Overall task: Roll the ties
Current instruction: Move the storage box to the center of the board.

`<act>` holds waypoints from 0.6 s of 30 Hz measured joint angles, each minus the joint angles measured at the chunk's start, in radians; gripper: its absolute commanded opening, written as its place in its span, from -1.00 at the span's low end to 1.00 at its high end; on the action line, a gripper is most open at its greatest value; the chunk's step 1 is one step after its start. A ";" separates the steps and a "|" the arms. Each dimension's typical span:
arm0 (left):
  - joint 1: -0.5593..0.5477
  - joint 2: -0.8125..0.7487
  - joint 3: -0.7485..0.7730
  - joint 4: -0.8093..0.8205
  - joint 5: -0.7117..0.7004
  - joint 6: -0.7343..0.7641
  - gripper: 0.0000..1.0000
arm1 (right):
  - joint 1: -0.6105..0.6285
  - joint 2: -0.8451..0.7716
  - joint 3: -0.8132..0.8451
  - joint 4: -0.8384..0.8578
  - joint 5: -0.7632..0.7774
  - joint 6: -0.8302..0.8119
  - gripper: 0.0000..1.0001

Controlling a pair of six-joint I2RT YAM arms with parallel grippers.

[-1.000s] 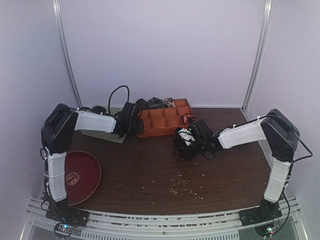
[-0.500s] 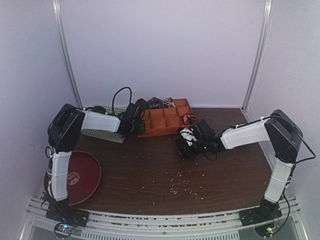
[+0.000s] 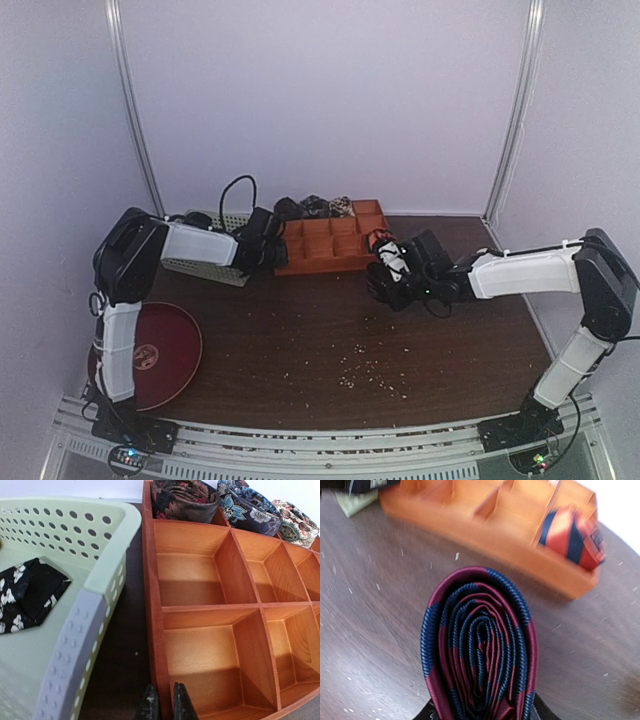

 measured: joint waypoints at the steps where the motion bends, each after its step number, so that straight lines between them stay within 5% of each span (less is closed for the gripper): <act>1: -0.004 -0.006 -0.011 0.005 0.000 -0.005 -0.95 | 0.000 -0.022 0.000 -0.001 0.007 0.003 -0.16; 9: -0.051 -0.065 -0.113 0.046 -0.002 -0.075 -0.86 | -0.001 -0.057 0.034 -0.001 0.050 0.019 -0.17; 18: -0.103 -0.135 -0.220 0.082 0.017 -0.142 -0.80 | -0.006 0.093 0.173 0.041 0.062 0.011 -0.17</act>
